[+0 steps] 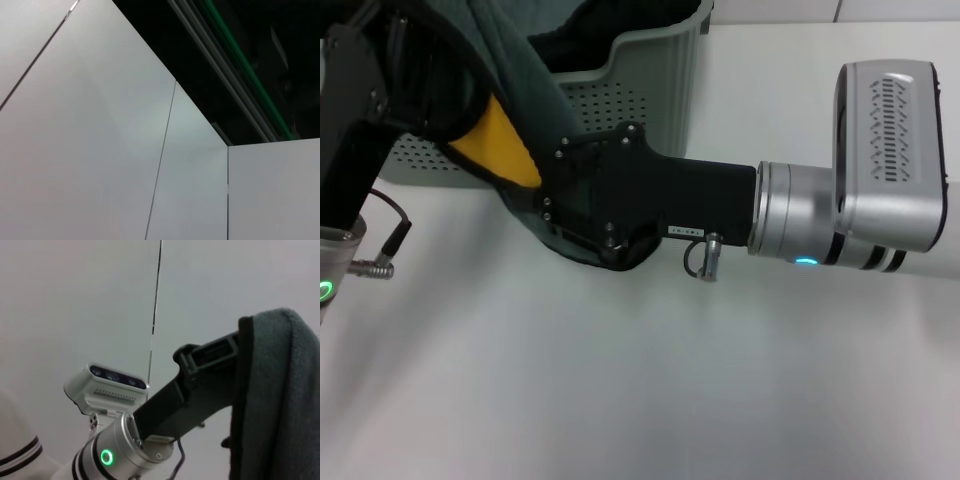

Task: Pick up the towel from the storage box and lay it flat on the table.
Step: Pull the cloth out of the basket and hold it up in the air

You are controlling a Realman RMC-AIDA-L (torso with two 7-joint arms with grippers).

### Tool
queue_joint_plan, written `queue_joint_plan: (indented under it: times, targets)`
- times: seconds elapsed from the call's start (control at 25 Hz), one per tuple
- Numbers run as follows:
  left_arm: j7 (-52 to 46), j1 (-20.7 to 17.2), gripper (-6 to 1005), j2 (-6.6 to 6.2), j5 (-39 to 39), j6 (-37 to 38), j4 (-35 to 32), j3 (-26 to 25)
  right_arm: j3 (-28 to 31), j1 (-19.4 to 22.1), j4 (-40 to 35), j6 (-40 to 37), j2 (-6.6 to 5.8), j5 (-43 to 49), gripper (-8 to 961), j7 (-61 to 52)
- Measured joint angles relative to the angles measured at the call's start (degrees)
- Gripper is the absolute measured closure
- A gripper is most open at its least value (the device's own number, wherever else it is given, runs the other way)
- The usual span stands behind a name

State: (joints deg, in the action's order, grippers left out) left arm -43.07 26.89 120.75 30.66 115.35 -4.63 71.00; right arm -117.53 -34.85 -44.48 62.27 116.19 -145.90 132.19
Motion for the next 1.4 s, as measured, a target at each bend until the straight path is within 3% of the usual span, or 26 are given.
queue_joint_plan:
  times: [0.36, 1.0, 1.2, 1.4]
  targets:
    - [0.0, 0.0, 993, 0.0, -0.1, 0.1, -0.2, 0.0, -0.5, 0.0, 0.1, -1.5, 0.0, 0.0, 749, -1.0]
    - [0.7, -1.0, 994, -0.04, 2.1, -0.6, 0.3, 0.1, 0.5, 1.1, -0.7, -1.3, -0.1, -3.4, 938, -0.7]
    - [1.2, -3.6, 907, -0.3, 5.0, -3.1, 0.4, 0.1, 7.5, 2.8, -3.3, 2.3, -0.71, -1.3, 940, -3.0]
    - [1.7, -5.6, 842, -0.35, 7.1, -6.0, 0.4, 0.1, 18.5, 7.4, -12.1, 3.9, -0.48, 8.5, 942, -9.9]
